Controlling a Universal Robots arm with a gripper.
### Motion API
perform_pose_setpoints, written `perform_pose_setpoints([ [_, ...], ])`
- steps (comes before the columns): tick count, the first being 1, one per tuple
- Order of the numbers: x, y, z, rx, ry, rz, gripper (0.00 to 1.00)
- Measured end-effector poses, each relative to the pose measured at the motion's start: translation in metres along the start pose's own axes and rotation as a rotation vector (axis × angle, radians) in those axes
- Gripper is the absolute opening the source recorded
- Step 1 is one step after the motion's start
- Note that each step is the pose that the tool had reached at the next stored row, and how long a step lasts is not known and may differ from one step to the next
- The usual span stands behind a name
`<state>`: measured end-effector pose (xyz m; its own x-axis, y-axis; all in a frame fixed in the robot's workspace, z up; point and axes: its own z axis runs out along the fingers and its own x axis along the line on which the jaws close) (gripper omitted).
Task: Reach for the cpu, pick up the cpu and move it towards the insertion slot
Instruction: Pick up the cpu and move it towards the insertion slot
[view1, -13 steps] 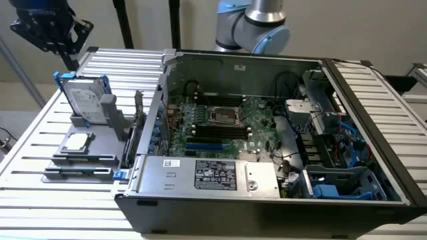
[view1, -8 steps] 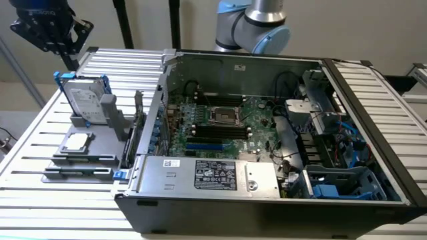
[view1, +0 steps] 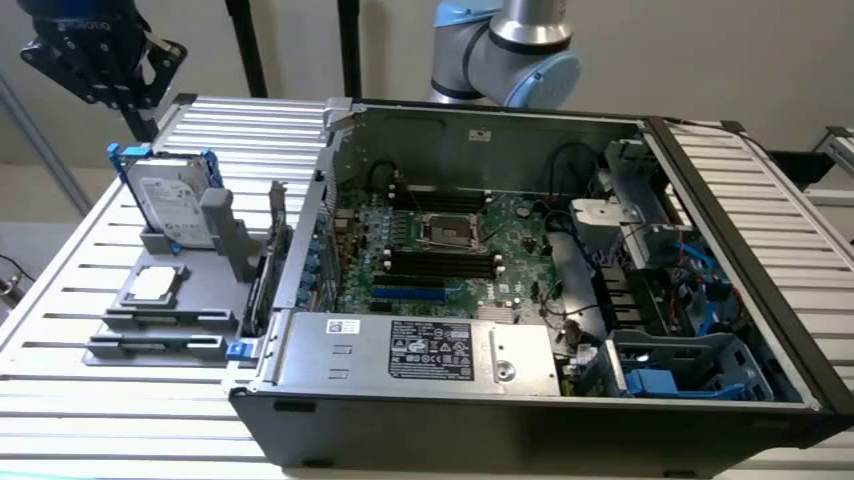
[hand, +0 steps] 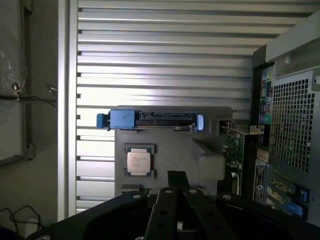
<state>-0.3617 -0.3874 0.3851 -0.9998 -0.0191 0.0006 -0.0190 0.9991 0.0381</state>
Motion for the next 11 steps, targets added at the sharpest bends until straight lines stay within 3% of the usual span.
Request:
perform_pose_setpoints([
  [6,0.010,-0.0078,0.0039,-0.0002,0.0005,0.000,0.11],
  [11,0.022,-0.0155,0.0093,-0.0002,0.0074,0.000,0.11],
])
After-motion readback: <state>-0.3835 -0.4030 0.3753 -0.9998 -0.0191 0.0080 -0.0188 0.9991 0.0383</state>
